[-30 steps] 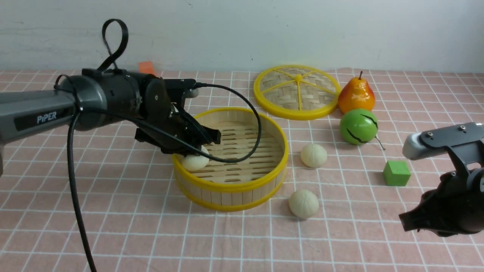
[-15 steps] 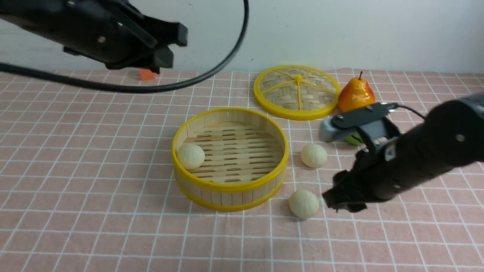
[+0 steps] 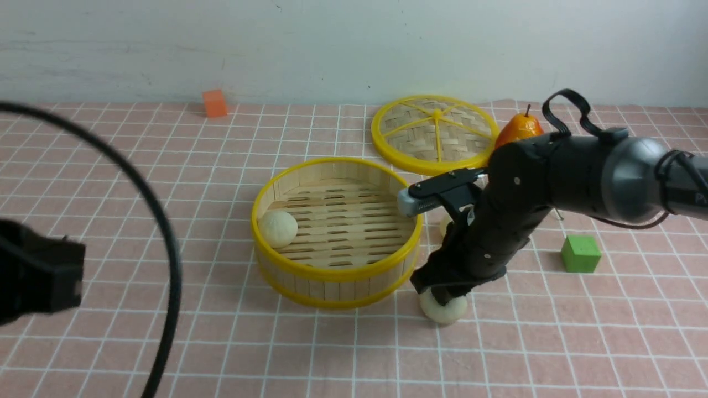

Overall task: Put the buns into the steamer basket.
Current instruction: Use the right arm to grab a steamed stuffed bun, then use the right arm to put the steamed stuffed bun into the steamer, then use the right arm to grab a steamed stuffed bun

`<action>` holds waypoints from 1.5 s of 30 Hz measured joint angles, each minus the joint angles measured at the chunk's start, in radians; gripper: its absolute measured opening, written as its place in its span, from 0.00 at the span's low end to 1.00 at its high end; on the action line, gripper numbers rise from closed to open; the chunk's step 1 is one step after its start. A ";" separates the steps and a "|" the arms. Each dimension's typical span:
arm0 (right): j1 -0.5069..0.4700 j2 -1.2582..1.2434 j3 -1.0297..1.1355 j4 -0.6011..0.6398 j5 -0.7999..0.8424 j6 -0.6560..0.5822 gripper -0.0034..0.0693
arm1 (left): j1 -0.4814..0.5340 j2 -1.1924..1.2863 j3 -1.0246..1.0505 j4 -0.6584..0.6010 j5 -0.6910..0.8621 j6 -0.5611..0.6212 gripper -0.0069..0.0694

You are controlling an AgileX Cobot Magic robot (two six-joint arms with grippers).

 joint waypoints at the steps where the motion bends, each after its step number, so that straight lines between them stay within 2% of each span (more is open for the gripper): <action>1: 0.000 0.002 -0.001 0.000 0.000 -0.026 0.31 | 0.000 -0.046 0.052 0.032 0.018 0.000 0.07; 3: 0.000 -0.002 -0.009 -0.001 0.005 -0.061 0.21 | 0.000 -0.088 0.096 0.054 0.038 -0.005 0.07; 4: 0.000 -0.010 -0.021 -0.005 0.023 -0.091 0.12 | 0.000 -0.109 0.127 0.067 0.047 -0.019 0.07; 5: 0.000 -0.012 -0.024 -0.005 0.023 -0.091 0.12 | 0.000 -0.113 0.132 0.070 0.048 -0.022 0.07; 6: 0.000 -0.025 -0.050 -0.008 0.070 -0.111 0.07 | 0.000 -0.144 0.172 0.082 0.053 -0.049 0.07; 8: 0.001 -0.042 -0.084 -0.008 0.119 -0.113 0.06 | 0.000 -0.165 0.202 0.090 0.051 -0.071 0.07; 10: 0.006 -0.079 -0.210 0.004 0.189 -0.115 0.06 | 0.000 -0.199 0.277 0.109 -0.004 -0.111 0.07; 12: 0.013 -0.085 -0.253 0.009 0.195 -0.122 0.06 | 0.000 -0.200 0.299 0.117 -0.034 -0.122 0.07; 14: 0.043 -0.076 -0.351 0.020 0.175 -0.139 0.06 | 0.000 -0.199 0.339 0.134 -0.114 -0.136 0.07; 19: 0.101 0.025 -0.420 0.044 0.067 -0.164 0.06 | 0.000 -0.199 0.369 0.162 -0.203 -0.139 0.07; 23: 0.122 0.173 -0.445 0.045 0.007 -0.168 0.13 | 0.000 -0.199 0.371 0.169 -0.226 -0.139 0.07; 28: 0.122 0.240 -0.508 0.036 0.049 -0.168 0.46 | 0.000 -0.199 0.372 0.173 -0.227 -0.140 0.07; 30: 0.122 0.235 -0.580 0.019 0.118 -0.157 0.61 | 0.000 -0.199 0.372 0.175 -0.227 -0.140 0.07; 33: 0.112 0.227 -0.734 -0.027 0.245 -0.121 0.76 | 0.000 -0.199 0.372 0.176 -0.229 -0.140 0.07; 36: 0.073 0.206 -0.837 -0.072 0.333 -0.056 0.81 | 0.000 -0.199 0.372 0.179 -0.244 -0.140 0.07; 39: 0.013 0.198 -0.847 -0.126 0.386 -0.003 0.80 | 0.000 -0.199 0.372 0.179 -0.258 -0.140 0.07; 44: -0.078 0.265 -0.819 -0.137 0.440 0.028 0.73 | 0.000 -0.199 0.372 0.179 -0.266 -0.140 0.07; 45: -0.103 0.316 -0.814 -0.120 0.442 0.029 0.68 | 0.000 -0.199 0.372 0.179 -0.267 -0.140 0.07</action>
